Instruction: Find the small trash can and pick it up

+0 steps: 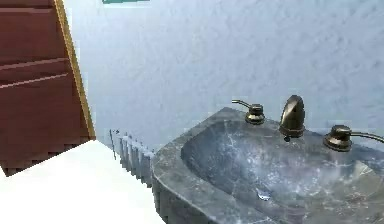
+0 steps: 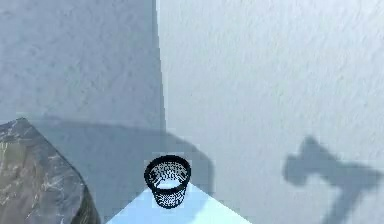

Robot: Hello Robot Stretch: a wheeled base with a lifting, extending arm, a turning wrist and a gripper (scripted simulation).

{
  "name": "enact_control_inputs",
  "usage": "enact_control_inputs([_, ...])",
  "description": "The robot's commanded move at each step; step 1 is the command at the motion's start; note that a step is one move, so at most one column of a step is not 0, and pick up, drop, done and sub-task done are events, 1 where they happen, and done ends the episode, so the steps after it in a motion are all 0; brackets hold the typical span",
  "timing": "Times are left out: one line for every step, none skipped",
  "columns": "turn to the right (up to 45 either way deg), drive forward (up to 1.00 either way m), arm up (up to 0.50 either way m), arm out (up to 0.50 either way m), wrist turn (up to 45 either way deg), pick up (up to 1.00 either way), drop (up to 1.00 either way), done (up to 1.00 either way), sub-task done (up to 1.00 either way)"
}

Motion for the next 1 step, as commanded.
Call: enact_control_inputs([45.0, 0.0, 0.0, 0.0, 0.0, 0.0, 0.0, 0.0, 0.0])
